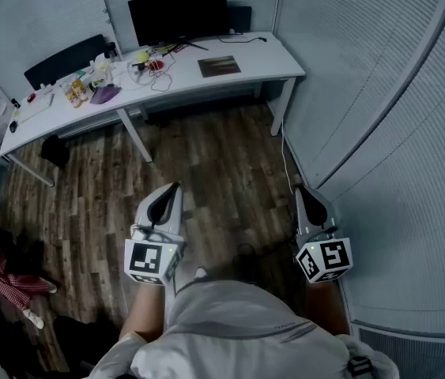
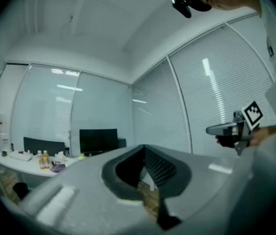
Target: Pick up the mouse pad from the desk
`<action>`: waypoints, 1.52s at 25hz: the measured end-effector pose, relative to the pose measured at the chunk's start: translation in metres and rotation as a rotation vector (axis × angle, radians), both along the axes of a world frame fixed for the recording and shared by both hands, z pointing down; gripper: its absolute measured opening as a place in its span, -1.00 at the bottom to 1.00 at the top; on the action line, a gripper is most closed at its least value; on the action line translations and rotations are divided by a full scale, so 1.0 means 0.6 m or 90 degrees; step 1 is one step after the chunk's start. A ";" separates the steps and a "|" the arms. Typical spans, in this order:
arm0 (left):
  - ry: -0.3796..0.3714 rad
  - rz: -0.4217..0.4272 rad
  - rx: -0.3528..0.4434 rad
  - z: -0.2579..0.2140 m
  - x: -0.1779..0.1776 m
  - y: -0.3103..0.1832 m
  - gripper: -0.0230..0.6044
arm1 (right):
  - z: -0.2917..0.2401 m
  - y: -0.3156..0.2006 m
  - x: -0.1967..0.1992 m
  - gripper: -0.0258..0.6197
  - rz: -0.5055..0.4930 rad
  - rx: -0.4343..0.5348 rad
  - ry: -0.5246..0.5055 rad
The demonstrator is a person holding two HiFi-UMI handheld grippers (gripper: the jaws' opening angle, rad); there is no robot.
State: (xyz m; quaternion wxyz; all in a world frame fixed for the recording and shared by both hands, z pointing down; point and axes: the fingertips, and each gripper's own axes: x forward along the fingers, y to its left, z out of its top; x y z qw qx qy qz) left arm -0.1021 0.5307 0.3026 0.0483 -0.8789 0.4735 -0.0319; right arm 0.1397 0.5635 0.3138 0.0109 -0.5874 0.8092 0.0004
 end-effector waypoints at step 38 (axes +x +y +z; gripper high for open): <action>0.061 0.051 -0.084 0.106 -0.257 -0.212 -0.92 | 0.095 -0.212 -0.325 -0.91 -0.061 -0.091 0.000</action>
